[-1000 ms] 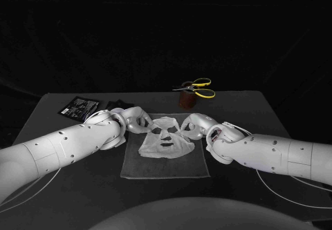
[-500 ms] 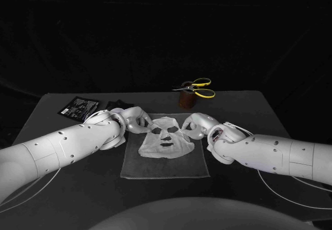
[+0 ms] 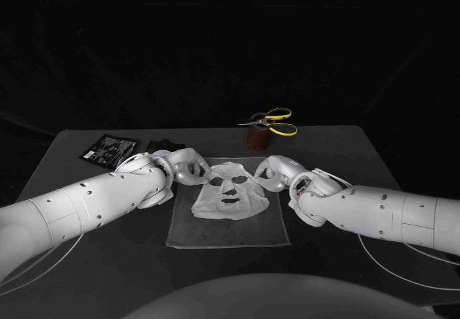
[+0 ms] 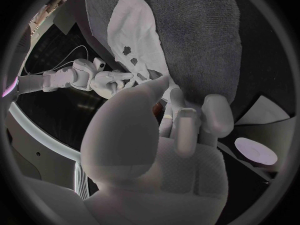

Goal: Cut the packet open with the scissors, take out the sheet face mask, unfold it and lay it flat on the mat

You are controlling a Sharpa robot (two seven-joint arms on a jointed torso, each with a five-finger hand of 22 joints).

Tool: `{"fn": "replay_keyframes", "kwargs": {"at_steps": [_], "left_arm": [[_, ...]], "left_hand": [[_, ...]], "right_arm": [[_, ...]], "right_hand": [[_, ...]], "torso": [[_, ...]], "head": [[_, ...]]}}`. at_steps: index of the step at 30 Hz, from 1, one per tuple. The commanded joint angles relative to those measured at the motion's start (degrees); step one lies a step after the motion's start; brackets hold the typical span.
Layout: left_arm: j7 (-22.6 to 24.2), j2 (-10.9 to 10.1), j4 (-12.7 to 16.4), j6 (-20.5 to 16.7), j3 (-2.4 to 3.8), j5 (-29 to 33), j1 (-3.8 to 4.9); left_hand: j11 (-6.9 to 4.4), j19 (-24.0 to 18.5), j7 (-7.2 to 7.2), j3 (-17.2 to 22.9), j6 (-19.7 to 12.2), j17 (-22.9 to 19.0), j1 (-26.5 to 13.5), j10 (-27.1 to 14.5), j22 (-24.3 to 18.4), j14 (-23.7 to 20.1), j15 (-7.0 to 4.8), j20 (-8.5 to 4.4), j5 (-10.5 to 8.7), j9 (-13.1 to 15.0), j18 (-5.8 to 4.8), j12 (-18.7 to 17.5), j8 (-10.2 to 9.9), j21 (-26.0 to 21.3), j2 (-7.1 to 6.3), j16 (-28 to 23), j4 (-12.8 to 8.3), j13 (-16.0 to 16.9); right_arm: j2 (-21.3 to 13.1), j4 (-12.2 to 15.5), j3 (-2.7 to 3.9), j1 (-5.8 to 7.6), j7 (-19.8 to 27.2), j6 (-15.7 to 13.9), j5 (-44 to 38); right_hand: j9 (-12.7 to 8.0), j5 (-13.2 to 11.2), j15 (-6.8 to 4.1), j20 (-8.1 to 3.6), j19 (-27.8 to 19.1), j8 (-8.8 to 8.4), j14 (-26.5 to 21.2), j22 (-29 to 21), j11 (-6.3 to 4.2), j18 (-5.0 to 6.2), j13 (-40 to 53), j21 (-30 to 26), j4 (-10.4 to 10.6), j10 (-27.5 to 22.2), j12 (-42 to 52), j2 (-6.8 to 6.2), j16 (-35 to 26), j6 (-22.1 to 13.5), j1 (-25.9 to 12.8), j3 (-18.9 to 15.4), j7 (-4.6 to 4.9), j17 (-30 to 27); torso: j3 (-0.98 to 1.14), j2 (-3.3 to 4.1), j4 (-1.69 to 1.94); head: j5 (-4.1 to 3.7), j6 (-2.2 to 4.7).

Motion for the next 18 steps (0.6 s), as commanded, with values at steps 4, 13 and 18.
{"fn": "replay_keyframes", "kwargs": {"at_steps": [4,13,18], "left_arm": [[-0.65,-0.11,0.02,1.01,-0.07,0.1,-0.08],[-0.7,-0.18,0.08,0.98,-0.07,0.1,-0.07],[-0.73,-0.22,0.1,0.98,-0.07,0.1,-0.07]], "left_hand": [[0.09,0.28,0.27,-0.03,0.01,5.47,0.33,0.16,0.19,2.16,0.51,0.2,0.13,-0.06,-0.61,0.36,-0.41,0.46,0.18,0.34,-0.37,0.07],[0.11,0.29,0.29,-0.02,0.0,5.5,0.36,0.23,0.19,2.17,0.52,0.21,0.13,-0.08,-0.61,0.45,-0.44,0.46,0.19,0.34,-0.39,0.2],[0.11,0.31,0.29,-0.02,-0.01,5.5,0.38,0.24,0.23,2.17,0.52,0.21,0.13,-0.08,-0.62,0.47,-0.45,0.49,0.19,0.35,-0.4,0.22]], "right_arm": [[-0.21,-0.99,0.04,0.09,-2.22,0.56,1.34],[-0.62,-1.21,0.06,0.13,-4.25,1.81,1.5],[-0.97,-0.77,0.07,0.14,-5.39,2.7,1.27]], "right_hand": [[0.46,0.27,-0.45,-0.22,0.29,0.56,5.13,7.96,0.06,0.13,6.99,0.3,0.02,1.5,0.57,0.45,0.33,0.57,0.17,0.75,0.08,10.2],[0.5,0.27,-0.46,-0.23,0.31,0.62,5.14,7.97,0.04,0.12,7.09,0.37,0.01,1.57,0.69,0.42,0.34,0.62,0.16,0.91,0.07,10.23],[0.54,0.27,-0.47,-0.24,0.26,0.68,5.13,7.93,0.04,0.15,7.03,0.18,-0.02,1.54,0.59,0.24,0.32,0.61,0.09,1.03,0.07,10.18]], "torso": [[-0.04,-0.01,0.01],[-0.01,0.01,0.0],[-0.03,0.01,0.01]], "head": [[-0.1,0.0],[-0.14,0.0],[-0.16,0.0]]}}
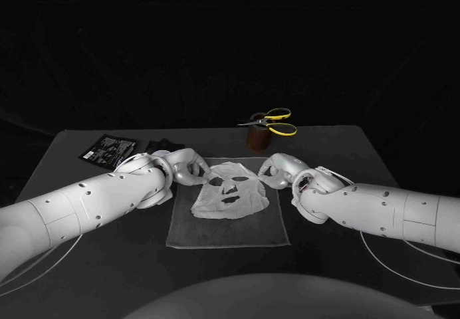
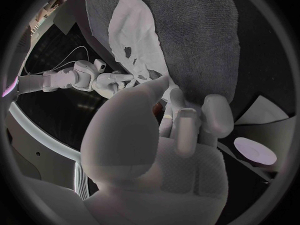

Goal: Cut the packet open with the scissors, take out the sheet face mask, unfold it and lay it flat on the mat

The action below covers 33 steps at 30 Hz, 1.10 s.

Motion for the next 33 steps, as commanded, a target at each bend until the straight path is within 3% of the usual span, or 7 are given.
{"fn": "replay_keyframes", "kwargs": {"at_steps": [1,12,14,15,17,22,33], "left_arm": [[-0.7,-0.09,0.0,0.94,-0.08,0.05,-0.07],[-0.7,-0.13,0.01,0.91,-0.08,0.05,-0.07],[-0.67,-0.13,0.02,0.89,-0.08,0.05,-0.07],[-0.64,-0.11,0.02,0.88,-0.07,0.05,-0.07],[-0.61,-0.09,0.02,0.88,-0.07,0.05,-0.07],[-0.54,-0.04,0.02,0.93,-0.07,0.13,-0.07],[-0.43,0.13,-0.02,1.12,-0.07,0.22,-0.07]], "left_hand": [[0.12,0.35,0.39,-0.01,0.07,5.57,0.39,0.33,0.13,2.05,0.38,0.22,0.13,-0.08,-0.63,0.29,-0.25,0.26,0.2,0.37,-0.41,0.2],[0.12,0.35,0.39,-0.01,0.07,5.57,0.39,0.33,0.13,2.05,0.38,0.22,0.13,-0.08,-0.63,0.29,-0.25,0.26,0.2,0.37,-0.41,0.2],[0.12,0.35,0.39,-0.01,0.07,5.57,0.39,0.33,0.13,2.05,0.38,0.22,0.13,-0.08,-0.63,0.29,-0.25,0.26,0.2,0.37,-0.41,0.2],[0.12,0.35,0.39,-0.01,0.07,5.57,0.39,0.33,0.13,2.05,0.38,0.22,0.13,-0.08,-0.63,0.29,-0.25,0.26,0.2,0.37,-0.41,0.2],[0.12,0.35,0.39,-0.01,0.07,5.57,0.39,0.33,0.13,2.05,0.38,0.22,0.13,-0.08,-0.63,0.29,-0.25,0.26,0.2,0.37,-0.41,0.2],[0.12,0.35,0.39,-0.01,0.07,5.57,0.39,0.33,0.13,2.05,0.38,0.22,0.13,-0.08,-0.63,0.29,-0.25,0.26,0.2,0.37,-0.41,0.2],[0.12,0.35,0.39,-0.01,0.07,5.57,0.39,0.33,0.13,2.05,0.38,0.22,0.13,-0.08,-0.63,0.29,-0.25,0.26,0.2,0.37,-0.41,0.2]], "right_arm": [[-0.55,0.03,-0.16,-0.18,-3.74,2.36,-0.03],[-1.46,1.68,-0.16,-0.19,-5.12,3.66,-0.27],[-1.51,1.78,-0.16,-0.2,-4.59,2.13,0.04],[-1.55,1.84,-0.16,-0.2,-3.64,0.19,0.62],[-1.63,2.02,-0.14,-0.19,-2.04,-2.66,1.55],[-1.72,2.53,0.17,0.37,3.07,-7.84,4.54],[3.06,-3.23,0.47,2.47,7.07,0.92,9.77]], "right_hand": [[0.5,0.16,-0.26,-0.25,0.27,0.67,4.91,7.89,0.12,0.16,7.05,0.19,-0.05,1.63,0.09,0.3,0.11,0.39,0.17,0.39,0.05,10.13],[0.78,0.15,-0.24,-0.26,-0.18,0.97,4.75,7.55,0.14,0.38,6.35,-1.13,-0.26,1.14,-0.9,-1.75,-0.21,-0.08,-0.72,0.48,0.06,9.48],[0.84,0.1,-0.17,-0.23,-0.46,0.94,4.62,7.35,0.27,0.51,5.03,-1.94,0.0,0.28,-2.52,-3.12,-0.49,-0.51,-1.7,-0.41,0.19,8.92],[0.41,0.19,0.18,-0.06,-0.86,-0.18,4.47,7.07,0.79,0.63,4.1,-3.05,0.66,-0.42,-3.72,-4.76,-0.79,-2.54,-3.09,-1.77,0.92,8.33],[-0.08,0.21,0.72,0.27,-1.22,-1.37,4.35,6.82,1.47,0.71,3.48,-4.02,0.93,-0.94,-4.54,-5.73,-1.05,-4.39,-3.55,-2.63,1.76,7.85],[-0.59,0.23,1.43,0.81,-0.87,-2.58,4.55,7.09,2.27,0.46,3.98,-2.85,1.07,-0.71,-3.98,-6.16,-0.66,-6.09,-3.41,-3.3,2.65,8.68],[-0.61,0.17,1.56,1.2,-0.53,-2.69,4.75,7.35,2.3,0.43,5.12,-1.88,-0.07,-0.05,-2.61,-5.15,-0.22,-5.47,-1.16,-3.22,2.61,9.48]], "torso": [[0.0,0.02,0.01],[0.0,0.03,0.0],[-0.01,0.03,0.02],[-0.01,0.02,0.04],[-0.01,0.01,0.07],[0.0,0.04,0.03],[-0.03,0.09,0.12]], "head": [[-0.04,0.0],[-0.14,0.0],[-0.14,0.0],[-0.12,0.0],[-0.11,0.0],[-0.08,0.0],[-0.3,0.0]]}}
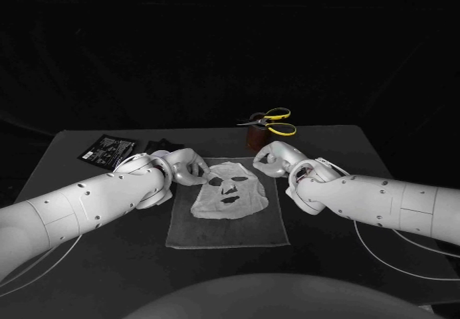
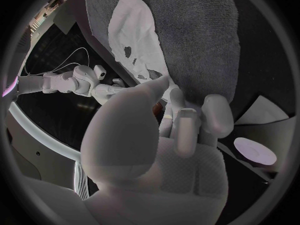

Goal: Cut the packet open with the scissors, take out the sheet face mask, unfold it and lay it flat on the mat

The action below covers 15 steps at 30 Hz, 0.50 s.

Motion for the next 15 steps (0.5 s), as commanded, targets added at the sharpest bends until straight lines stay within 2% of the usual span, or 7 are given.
{"fn": "replay_keyframes", "kwargs": {"at_steps": [1,5,7,15], "left_arm": [[-0.43,0.1,-0.01,1.13,-0.08,0.13,-0.1],[-0.44,0.14,0.05,1.21,-0.08,0.14,-0.1],[-0.45,0.15,0.06,1.26,-0.08,0.15,-0.1],[-0.49,0.24,0.03,1.55,-0.08,0.15,-0.1]], "left_hand": [[0.18,0.42,0.54,-0.02,0.15,5.62,0.44,0.31,0.12,2.11,0.46,0.29,0.13,-0.11,-0.64,0.46,-0.35,0.35,0.22,0.23,-0.44,0.14],[0.18,0.42,0.54,-0.02,0.15,5.62,0.44,0.31,0.12,2.11,0.46,0.29,0.13,-0.11,-0.64,0.46,-0.35,0.35,0.22,0.23,-0.44,0.14],[0.18,0.42,0.54,-0.02,0.15,5.62,0.44,0.31,0.12,2.11,0.46,0.29,0.13,-0.11,-0.64,0.46,-0.35,0.35,0.22,0.23,-0.44,0.14],[0.21,0.43,0.56,-0.02,0.17,5.56,0.43,0.36,0.14,2.09,0.48,0.3,0.13,-0.12,-0.65,0.53,-0.37,0.36,0.22,0.22,-0.44,0.25]], "right_arm": [[1.47,-2.36,0.03,0.16,2.9,5.1,2.81],[3.61,-5.26,0.04,0.2,2.89,7.31,2.66],[4.34,-6.12,0.03,0.16,2.88,7.91,2.61],[7.08,-9.02,0.03,-0.26,3.07,8.99,2.53]], "right_hand": [[0.07,-0.21,0.41,0.26,0.02,-0.35,4.89,7.38,0.02,0.46,5.11,0.34,-0.5,0.35,0.33,0.29,0.46,0.32,0.81,0.03,-0.06,9.53],[0.03,-0.21,0.41,0.27,0.02,-0.46,4.9,7.38,0.02,0.47,5.19,0.37,-0.64,0.4,0.42,0.44,0.49,0.31,1.02,0.08,-0.05,9.59],[-0.02,-0.24,0.43,0.28,0.0,-0.6,4.89,7.37,0.06,0.49,5.19,0.3,-0.71,0.39,0.41,0.32,0.48,0.21,1.02,-0.04,0.02,9.57],[-0.83,-0.24,1.02,0.66,-0.1,-2.65,4.86,7.32,0.84,0.47,5.19,0.12,-0.65,0.27,0.38,-0.56,0.48,-1.56,0.25,-1.47,0.97,9.52]], "torso": [[-0.04,0.02,0.01],[-0.11,0.06,0.08],[-0.08,0.06,0.05],[-0.01,0.0,-0.01]], "head": [[-0.06,0.0],[-0.08,0.0],[-0.01,0.0],[0.16,0.0]]}}
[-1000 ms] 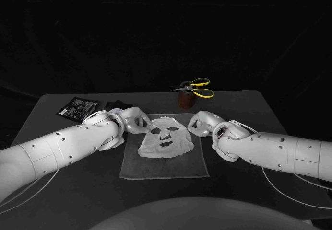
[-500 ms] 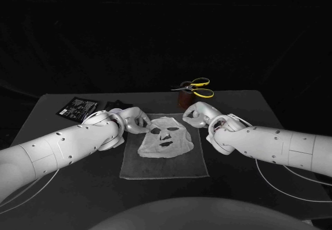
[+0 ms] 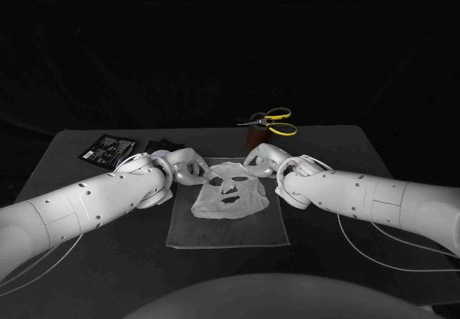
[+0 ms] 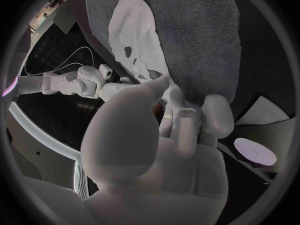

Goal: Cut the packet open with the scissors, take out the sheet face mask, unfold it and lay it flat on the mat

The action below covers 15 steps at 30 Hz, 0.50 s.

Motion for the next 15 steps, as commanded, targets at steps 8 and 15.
{"fn": "replay_keyframes", "kwargs": {"at_steps": [8,15], "left_arm": [[-0.55,0.19,0.01,1.67,-0.1,0.11,-0.12],[-0.6,0.19,0.0,1.79,-0.1,0.11,-0.12]], "left_hand": [[0.21,0.21,0.46,-0.02,-0.12,5.56,0.43,0.36,0.03,2.1,0.48,0.08,0.13,-0.07,-0.65,0.27,-0.37,0.37,0.22,0.22,-0.44,0.04],[0.29,0.19,0.53,-0.02,-0.09,5.6,0.45,0.34,0.01,2.12,0.55,0.14,0.13,-0.12,-0.64,0.38,-0.45,0.36,0.24,0.24,-0.46,0.15]], "right_arm": [[1.3,-1.53,0.03,-0.18,1.46,1.67,0.5],[1.67,-2.05,0.03,-0.19,1.45,1.24,0.55]], "right_hand": [[-0.45,-0.24,0.75,0.7,0.07,-1.14,4.69,7.34,0.72,0.47,5.16,-0.07,0.19,-0.06,0.17,-1.17,0.17,-1.09,-0.54,-1.24,0.33,9.5],[-0.58,-0.24,0.85,0.81,-0.01,-1.52,4.66,7.29,0.82,0.51,5.04,-0.27,0.18,-0.18,0.02,-1.31,0.13,-1.33,-0.54,-1.6,0.44,9.4]], "torso": [[0.08,-0.02,-0.1],[0.1,-0.08,-0.1]], "head": [[0.22,0.0],[0.24,0.0]]}}
